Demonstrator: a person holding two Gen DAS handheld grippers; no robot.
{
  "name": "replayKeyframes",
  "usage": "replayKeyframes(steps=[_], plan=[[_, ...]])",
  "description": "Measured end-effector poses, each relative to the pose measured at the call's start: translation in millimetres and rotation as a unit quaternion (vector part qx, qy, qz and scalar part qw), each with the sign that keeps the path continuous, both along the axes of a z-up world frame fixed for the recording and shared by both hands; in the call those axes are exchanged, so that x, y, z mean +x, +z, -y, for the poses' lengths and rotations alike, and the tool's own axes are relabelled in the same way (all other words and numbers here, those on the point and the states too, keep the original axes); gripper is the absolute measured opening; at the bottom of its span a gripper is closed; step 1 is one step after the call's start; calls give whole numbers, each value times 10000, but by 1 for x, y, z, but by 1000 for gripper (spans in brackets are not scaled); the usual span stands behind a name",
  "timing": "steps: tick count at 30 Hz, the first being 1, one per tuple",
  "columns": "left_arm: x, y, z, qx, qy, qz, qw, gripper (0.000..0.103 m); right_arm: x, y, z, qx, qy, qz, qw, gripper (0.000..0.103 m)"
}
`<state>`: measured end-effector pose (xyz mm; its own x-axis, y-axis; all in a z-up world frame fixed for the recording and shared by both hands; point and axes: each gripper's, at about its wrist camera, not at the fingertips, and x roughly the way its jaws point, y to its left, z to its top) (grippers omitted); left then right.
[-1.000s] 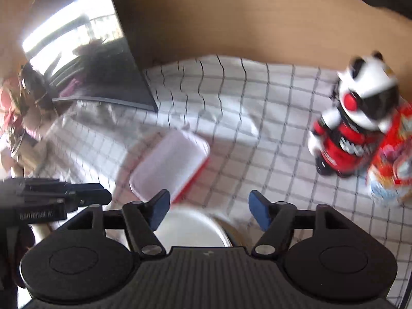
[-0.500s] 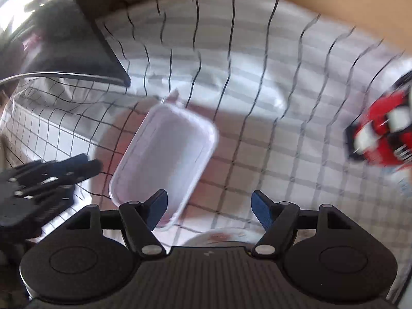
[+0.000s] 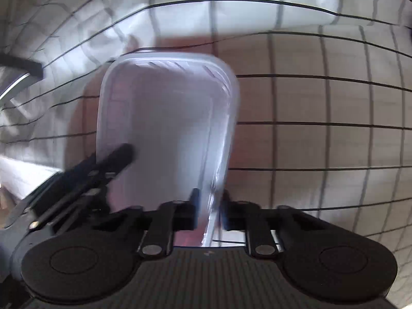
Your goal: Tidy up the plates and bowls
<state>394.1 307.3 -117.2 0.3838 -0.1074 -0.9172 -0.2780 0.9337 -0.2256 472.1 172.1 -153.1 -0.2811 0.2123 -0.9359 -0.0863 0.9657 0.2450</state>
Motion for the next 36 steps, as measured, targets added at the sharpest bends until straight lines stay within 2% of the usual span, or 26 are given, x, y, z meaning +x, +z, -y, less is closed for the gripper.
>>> replayKeyframes(steps=[2, 7, 9, 12, 15, 19, 23, 25, 27, 29, 30, 34, 36], plan=[[-5, 13, 4, 243, -11, -12, 9997, 28, -9, 18, 1, 220, 134, 126, 9996, 14], [-25, 55, 7, 529, 114, -10, 9985, 27, -29, 62, 11, 833, 232, 265, 9959, 14], [-37, 77, 12, 581, 178, 133, 9981, 27, -34, 79, 17, 998, 332, 368, 9938, 14], [-58, 118, 26, 639, 251, 561, 9961, 27, -44, 114, 26, 1282, 569, 672, 9878, 14], [-80, 155, 47, 630, 297, 1004, 9925, 27, -53, 149, 47, 1508, 816, 1098, 9790, 14], [-96, 183, 87, 572, 162, 1432, 9879, 27, -84, 192, 89, 1421, 1263, 2135, 9583, 14], [-108, 180, 125, 349, -77, 1705, 9847, 27, -111, 199, 130, 1180, 1560, 2847, 9384, 14], [-109, 166, 140, 230, -210, 1743, 9842, 27, -122, 188, 144, 936, 1706, 3208, 9269, 14], [-106, 147, 149, 49, -241, 1612, 9866, 25, -130, 173, 154, 721, 1747, 3392, 9215, 15], [-104, 128, 156, -53, -239, 1410, 9897, 24, -134, 161, 161, 661, 1823, 3341, 9224, 18], [-104, 121, 159, 12, -265, 1346, 9906, 21, -134, 158, 163, 708, 1861, 3246, 9247, 18], [-111, 110, 163, -23, -243, 1238, 9920, 18, -124, 152, 178, 1252, 1758, 2744, 9371, 23], [-113, 109, 165, 52, -303, 1224, 9920, 18, -116, 158, 181, 1395, 1644, 2762, 9366, 29]])
